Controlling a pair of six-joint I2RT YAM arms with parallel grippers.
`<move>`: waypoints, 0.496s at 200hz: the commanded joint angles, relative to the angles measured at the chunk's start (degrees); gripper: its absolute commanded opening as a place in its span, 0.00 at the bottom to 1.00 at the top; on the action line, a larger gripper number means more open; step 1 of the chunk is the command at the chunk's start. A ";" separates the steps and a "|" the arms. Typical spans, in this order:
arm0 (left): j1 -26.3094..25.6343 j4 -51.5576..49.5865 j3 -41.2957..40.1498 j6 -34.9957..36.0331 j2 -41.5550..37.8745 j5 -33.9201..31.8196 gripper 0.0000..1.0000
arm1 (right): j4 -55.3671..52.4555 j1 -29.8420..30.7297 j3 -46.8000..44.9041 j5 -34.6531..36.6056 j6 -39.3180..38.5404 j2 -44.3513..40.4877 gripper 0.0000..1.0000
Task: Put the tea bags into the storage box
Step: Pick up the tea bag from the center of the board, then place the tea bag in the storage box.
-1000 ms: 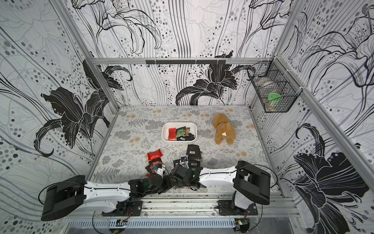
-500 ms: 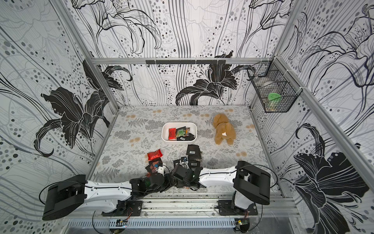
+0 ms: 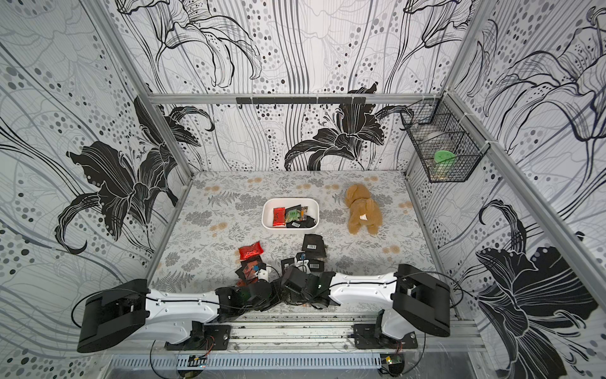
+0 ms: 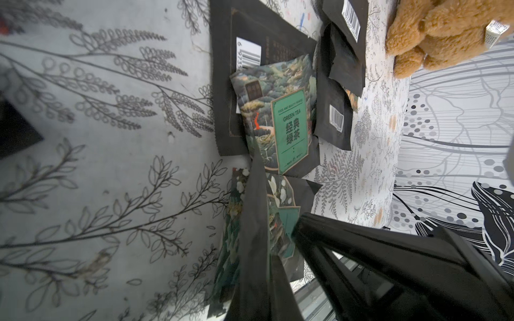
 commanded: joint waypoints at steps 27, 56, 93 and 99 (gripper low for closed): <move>-0.17 -14.34 1.37 2.60 -12.51 -7.08 0.00 | -4.88 -0.31 -5.95 11.65 -1.49 -19.92 0.30; -0.10 -27.25 3.83 4.14 -22.19 -14.61 0.00 | -7.29 -6.80 -9.50 11.09 -6.68 -30.34 0.41; 0.26 -41.71 11.55 8.48 -28.64 -24.34 0.00 | -5.81 -20.70 -14.50 1.76 -15.66 -37.36 0.45; 0.48 -44.32 13.64 9.46 -28.78 -26.51 0.00 | -5.64 -22.17 -14.68 0.89 -17.11 -37.52 0.46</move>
